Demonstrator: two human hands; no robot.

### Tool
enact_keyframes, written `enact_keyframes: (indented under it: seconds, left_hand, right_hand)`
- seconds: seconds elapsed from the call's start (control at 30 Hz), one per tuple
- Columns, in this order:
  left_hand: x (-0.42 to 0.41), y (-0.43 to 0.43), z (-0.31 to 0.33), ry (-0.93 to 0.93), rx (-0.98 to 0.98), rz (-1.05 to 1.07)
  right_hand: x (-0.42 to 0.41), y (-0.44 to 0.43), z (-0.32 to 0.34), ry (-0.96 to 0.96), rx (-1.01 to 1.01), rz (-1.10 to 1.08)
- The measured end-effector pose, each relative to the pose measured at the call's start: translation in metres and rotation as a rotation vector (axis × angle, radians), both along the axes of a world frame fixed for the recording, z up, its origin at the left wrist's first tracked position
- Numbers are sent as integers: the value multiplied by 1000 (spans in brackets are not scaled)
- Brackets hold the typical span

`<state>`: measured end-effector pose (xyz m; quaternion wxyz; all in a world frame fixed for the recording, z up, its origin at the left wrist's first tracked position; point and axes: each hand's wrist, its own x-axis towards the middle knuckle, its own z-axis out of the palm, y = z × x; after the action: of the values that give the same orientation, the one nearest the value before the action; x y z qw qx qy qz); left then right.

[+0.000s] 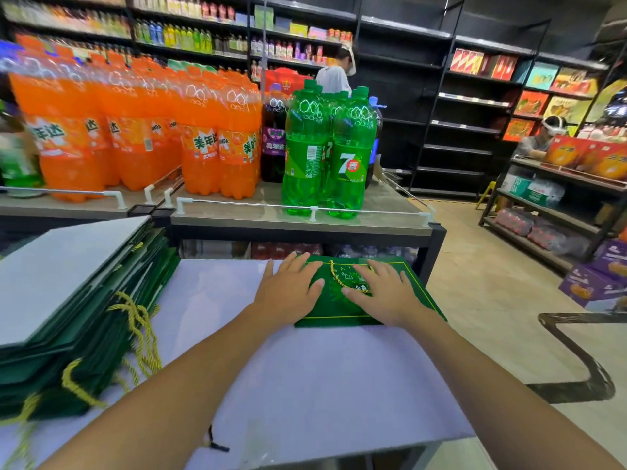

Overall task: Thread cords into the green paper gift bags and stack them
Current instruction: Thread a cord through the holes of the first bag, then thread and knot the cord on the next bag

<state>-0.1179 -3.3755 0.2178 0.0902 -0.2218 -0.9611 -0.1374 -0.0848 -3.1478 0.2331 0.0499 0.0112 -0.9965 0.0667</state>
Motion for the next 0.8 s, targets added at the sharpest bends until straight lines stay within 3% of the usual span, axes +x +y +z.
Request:
enact_keyframes:
  seconds: [0.17,0.33,0.47,0.6,0.7,0.8]
  left_hand:
    - [45,-61,48,264,-149,11]
    - [84,-147,91,363,-282,106]
    - [102,-225,109,225,-246,290]
    - [114,-286,100,-92,-178,495]
    - [129,-290,88,-263,-123,488]
    - [141,-278,86,-268,-99,442]
  right_hand:
    - [3,-70,29,262,-123,185]
    - [14,-167,54,319,-171,357]
    - [29,-232,63,281,-191,468]
    - [41,-278,66,231,-222,519]
    - [44,-301,62,102,-298,461]
    - [47,-314,63,-76,-517,340]
